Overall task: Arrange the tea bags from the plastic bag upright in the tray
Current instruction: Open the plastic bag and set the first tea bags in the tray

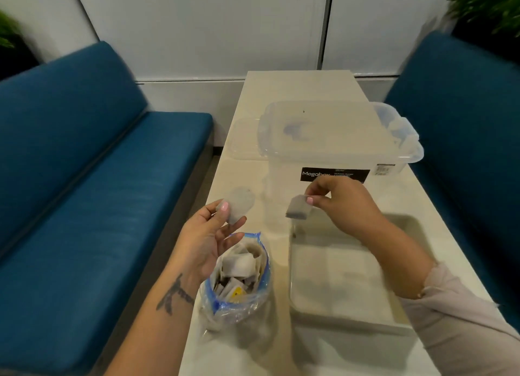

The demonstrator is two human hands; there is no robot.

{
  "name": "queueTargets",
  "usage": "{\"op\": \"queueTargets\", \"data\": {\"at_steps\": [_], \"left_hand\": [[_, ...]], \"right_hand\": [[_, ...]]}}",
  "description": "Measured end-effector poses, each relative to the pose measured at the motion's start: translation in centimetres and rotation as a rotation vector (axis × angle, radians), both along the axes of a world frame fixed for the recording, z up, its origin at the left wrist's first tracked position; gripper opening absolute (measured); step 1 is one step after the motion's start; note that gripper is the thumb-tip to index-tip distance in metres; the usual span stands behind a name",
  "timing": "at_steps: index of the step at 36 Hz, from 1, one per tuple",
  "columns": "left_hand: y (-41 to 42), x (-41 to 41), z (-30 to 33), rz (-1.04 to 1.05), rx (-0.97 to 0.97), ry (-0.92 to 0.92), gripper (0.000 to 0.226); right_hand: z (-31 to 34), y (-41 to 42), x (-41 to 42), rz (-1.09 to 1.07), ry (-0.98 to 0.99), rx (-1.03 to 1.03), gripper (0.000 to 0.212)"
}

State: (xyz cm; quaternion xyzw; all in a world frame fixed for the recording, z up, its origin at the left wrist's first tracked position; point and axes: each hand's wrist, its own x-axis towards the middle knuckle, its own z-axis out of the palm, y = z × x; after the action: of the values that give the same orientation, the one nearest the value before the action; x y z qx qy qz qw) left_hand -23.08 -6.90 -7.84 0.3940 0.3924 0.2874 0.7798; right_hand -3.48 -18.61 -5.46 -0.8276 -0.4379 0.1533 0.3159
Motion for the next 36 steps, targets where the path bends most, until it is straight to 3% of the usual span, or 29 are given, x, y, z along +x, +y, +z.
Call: {"op": "queueTargets", "data": {"at_steps": [6, 12, 25, 36], "left_hand": [[-0.7, 1.4, -0.3, -0.029, -0.001, -0.006, 0.012], [-1.3, 1.9, -0.5, -0.051, 0.003, -0.018, 0.016], [-2.1, 1.9, -1.0, -0.076, 0.011, 0.002, 0.038], [-3.0, 2.5, -0.9, -0.106, 0.024, -0.015, 0.019]], "right_hand": [[-3.9, -0.3, 2.2, -0.058, -0.075, -0.182, 0.002], [-7.8, 0.4, 2.1, -0.076, -0.134, -0.318, 0.012], [-9.3, 1.2, 1.6, -0.081, -0.204, -0.414, 0.018], [-8.9, 0.1, 0.9, -0.173, -0.248, -0.412, 0.026]]}}
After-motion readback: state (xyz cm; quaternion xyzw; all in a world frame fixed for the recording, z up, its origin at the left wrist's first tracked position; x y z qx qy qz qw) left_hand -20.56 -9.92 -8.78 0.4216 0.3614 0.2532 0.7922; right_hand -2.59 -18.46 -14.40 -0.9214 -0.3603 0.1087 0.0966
